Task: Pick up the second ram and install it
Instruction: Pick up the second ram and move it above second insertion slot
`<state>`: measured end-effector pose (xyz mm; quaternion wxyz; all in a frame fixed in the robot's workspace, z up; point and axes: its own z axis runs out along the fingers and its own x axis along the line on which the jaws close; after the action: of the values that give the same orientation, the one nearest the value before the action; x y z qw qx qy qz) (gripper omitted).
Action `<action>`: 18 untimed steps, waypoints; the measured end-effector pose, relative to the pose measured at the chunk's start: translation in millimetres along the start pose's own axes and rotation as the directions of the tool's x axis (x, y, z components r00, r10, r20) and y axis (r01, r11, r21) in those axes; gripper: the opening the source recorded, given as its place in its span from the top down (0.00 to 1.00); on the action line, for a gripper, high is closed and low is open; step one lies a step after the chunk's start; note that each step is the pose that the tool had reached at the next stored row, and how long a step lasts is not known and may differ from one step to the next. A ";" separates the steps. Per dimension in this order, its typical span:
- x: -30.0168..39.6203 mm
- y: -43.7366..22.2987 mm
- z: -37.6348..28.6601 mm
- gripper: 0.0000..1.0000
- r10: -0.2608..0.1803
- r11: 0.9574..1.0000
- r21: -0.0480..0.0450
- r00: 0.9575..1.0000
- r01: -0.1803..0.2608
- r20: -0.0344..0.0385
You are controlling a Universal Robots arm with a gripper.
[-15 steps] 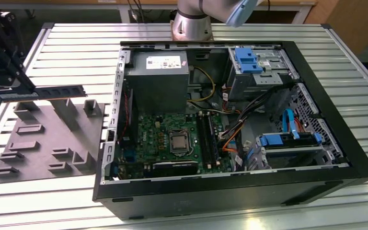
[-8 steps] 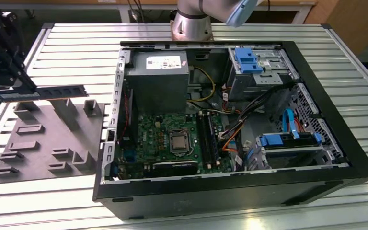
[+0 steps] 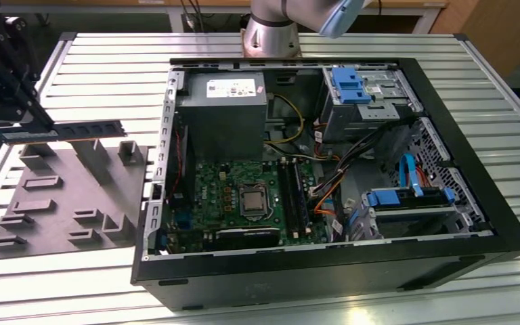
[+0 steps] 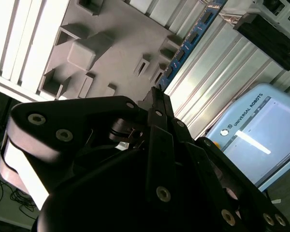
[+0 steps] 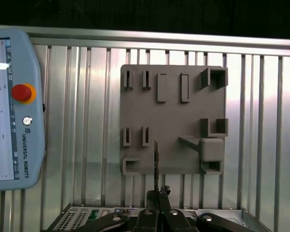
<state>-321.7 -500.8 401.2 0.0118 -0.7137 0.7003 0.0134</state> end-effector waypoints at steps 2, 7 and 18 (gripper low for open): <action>0.0 -0.4 0.0 0.89 0.000 1.000 0.000 1.000 0.000 0.000; 0.0 -1.5 0.0 0.89 0.000 1.000 0.000 1.000 0.000 0.000; 0.1 -4.6 0.0 0.89 0.000 1.000 0.000 1.000 0.000 0.000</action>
<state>-317.2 -500.8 401.2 0.0119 -0.7136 0.7003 0.0135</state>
